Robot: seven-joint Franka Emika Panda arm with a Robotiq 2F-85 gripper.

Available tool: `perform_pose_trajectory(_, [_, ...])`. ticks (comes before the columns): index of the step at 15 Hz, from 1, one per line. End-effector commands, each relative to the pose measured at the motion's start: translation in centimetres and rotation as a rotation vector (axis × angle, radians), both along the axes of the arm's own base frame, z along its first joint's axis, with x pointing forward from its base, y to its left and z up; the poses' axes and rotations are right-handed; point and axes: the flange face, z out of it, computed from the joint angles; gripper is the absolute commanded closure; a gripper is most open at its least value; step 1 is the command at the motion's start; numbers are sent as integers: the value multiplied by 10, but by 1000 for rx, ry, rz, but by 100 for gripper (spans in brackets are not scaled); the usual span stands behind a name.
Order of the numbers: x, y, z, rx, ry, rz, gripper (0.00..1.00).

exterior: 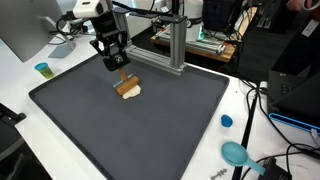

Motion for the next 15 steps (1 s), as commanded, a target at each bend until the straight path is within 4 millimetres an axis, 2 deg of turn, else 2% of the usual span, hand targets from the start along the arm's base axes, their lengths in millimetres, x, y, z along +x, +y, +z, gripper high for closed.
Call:
perform_pose_trajectory(1, [-13, -11, -37, -72, 21, -13, 78])
perform_pose_trajectory(3, [-14, -16, -38, -94, 14, -28, 78])
perform_pose_trajectory(6, [-15, -11, 5, -49, -48, -79, 78])
perform_pose_trajectory(7, [-22, -3, 23, -7, -68, -89, 78])
perform_pose_trajectory(9, [-30, 16, 40, 50, -97, -102, 78])
perform_pose_trajectory(12, [-34, 38, 56, 48, -120, -116, 78])
perform_pose_trajectory(15, [-35, 49, 49, 37, -124, -157, 78])
